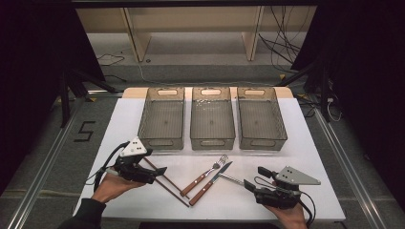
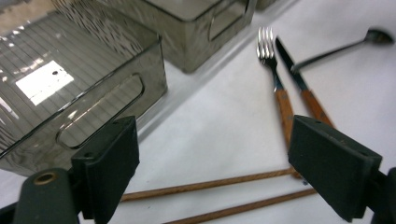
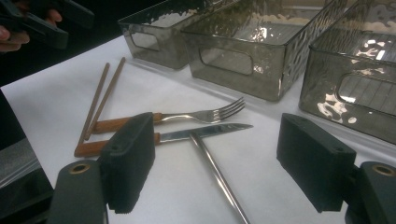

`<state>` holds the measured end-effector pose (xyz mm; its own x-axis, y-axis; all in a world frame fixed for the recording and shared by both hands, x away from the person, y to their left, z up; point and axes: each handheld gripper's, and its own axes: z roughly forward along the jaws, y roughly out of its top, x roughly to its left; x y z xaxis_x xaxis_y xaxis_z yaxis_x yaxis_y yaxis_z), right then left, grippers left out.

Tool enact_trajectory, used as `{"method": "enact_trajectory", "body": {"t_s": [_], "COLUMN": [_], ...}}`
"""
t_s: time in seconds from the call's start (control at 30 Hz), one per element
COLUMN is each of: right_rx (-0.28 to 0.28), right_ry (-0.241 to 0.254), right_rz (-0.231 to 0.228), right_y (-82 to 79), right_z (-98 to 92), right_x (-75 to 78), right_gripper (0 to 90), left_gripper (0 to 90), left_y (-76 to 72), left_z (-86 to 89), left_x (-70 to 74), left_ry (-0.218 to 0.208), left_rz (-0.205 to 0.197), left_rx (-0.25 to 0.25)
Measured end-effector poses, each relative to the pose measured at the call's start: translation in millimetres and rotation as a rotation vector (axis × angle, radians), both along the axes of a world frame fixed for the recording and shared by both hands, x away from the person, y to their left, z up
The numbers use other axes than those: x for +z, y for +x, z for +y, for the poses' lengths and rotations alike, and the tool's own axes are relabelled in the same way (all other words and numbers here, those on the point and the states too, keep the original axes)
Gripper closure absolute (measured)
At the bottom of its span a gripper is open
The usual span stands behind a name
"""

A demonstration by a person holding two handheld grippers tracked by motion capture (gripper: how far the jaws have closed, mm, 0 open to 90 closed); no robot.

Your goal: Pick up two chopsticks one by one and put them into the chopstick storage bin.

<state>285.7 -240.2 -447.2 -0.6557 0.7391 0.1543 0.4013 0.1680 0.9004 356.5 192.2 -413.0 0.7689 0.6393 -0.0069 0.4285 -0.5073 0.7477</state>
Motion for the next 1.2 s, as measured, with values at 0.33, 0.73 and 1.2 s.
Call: {"method": "enact_trajectory", "body": {"t_s": [0.33, 0.73, 1.2], "right_rx": [0.006, 0.007, 0.005], "right_ry": [-0.006, -0.009, -0.014], "right_rz": [0.011, 0.015, 0.021], "right_y": [0.3, 0.5, 1.4], "right_z": [0.1, 0.8, 0.3], "right_x": [-0.6, -1.1, -2.0], "right_gripper": [28.6, 28.8, 29.1], "left_gripper": [16.8, 19.9, 27.2], "left_y": [17.7, 29.1, 34.8], "left_z": [-19.2, -34.0, -47.1], "left_x": [-6.3, -19.1, -34.7], "left_ry": [0.235, 0.412, 0.557], "left_rz": [0.075, 0.135, 0.161], "left_rx": [-0.121, -0.244, -0.340]}}
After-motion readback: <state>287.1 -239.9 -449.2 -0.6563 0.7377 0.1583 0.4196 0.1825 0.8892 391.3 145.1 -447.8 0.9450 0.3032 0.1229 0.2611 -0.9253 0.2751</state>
